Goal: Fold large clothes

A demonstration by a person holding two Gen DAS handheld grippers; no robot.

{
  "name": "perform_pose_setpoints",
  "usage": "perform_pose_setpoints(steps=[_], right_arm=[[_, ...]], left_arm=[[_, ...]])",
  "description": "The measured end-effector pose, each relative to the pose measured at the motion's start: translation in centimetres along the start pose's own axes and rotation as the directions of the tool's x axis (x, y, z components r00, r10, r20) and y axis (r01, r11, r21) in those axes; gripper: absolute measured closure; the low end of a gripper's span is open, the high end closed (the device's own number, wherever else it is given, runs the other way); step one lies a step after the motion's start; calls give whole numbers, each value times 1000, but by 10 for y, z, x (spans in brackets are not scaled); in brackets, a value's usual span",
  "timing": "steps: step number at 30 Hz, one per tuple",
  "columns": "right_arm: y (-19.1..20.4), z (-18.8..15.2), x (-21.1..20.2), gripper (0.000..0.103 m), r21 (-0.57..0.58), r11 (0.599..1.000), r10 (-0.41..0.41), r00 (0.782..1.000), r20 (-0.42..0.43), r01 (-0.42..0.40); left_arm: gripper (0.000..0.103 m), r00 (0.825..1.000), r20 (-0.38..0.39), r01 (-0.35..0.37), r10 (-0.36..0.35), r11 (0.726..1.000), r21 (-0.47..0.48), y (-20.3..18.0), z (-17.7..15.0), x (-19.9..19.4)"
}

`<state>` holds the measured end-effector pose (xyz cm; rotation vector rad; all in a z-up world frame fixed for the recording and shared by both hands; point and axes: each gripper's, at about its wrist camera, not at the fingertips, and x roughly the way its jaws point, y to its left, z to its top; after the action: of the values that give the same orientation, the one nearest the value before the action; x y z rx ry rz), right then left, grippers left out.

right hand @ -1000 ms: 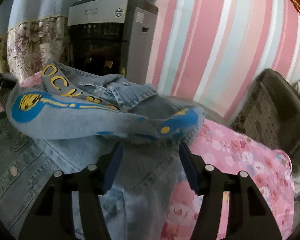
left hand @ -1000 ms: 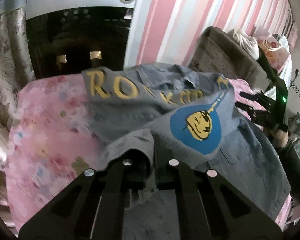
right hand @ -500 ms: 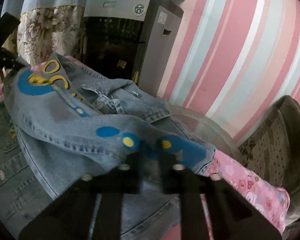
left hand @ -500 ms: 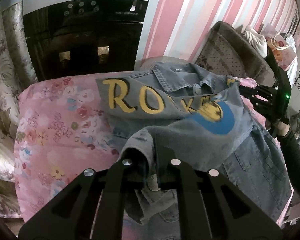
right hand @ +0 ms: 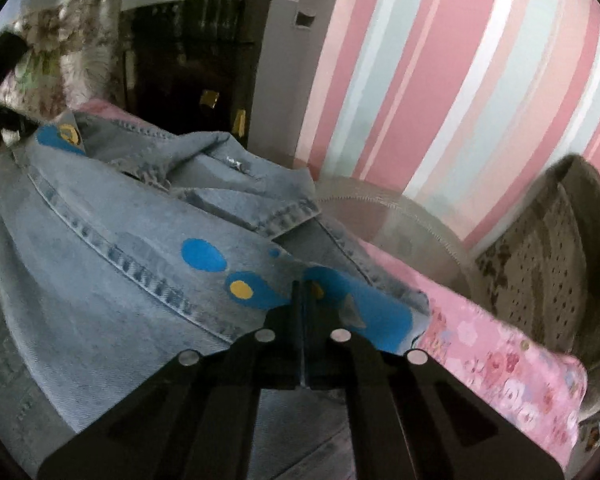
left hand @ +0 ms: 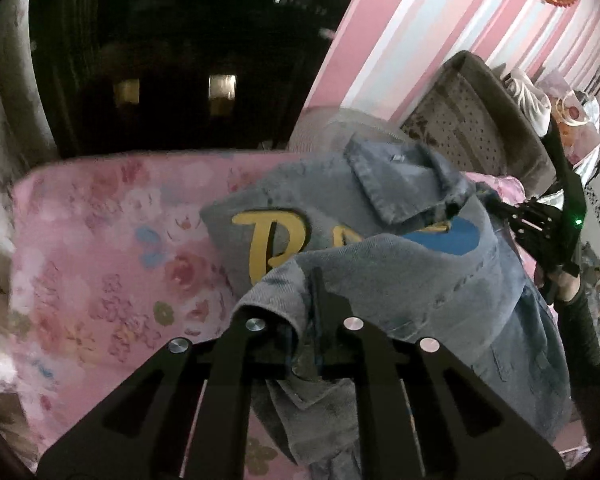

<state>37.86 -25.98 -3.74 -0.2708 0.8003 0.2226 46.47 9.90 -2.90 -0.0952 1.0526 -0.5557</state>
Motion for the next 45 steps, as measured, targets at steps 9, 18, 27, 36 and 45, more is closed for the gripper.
perform_pose_setpoints(steps=[9,18,27,36,45], right_arm=[[-53,-19,-41,43,243,970,-19,998,60,3],[-64,-47,-16,39,409,902,158,987,-12,-140],[-61,-58,-7,38,453,878,184,983,-18,-157],[-65,-52,-44,94,446,874,145,979,144,-195],[-92,-69,-9,77,547,816,179,981,69,-187]], left_arm=[[11,996,94,1,-7,998,56,-40,-23,-22],[3,962,236,-160,137,984,83,-58,-33,-61],[4,980,135,-151,147,988,26,-36,-41,-11],[58,973,215,-94,79,994,59,-61,-16,-8],[48,977,125,-186,171,975,125,-62,1,46]])
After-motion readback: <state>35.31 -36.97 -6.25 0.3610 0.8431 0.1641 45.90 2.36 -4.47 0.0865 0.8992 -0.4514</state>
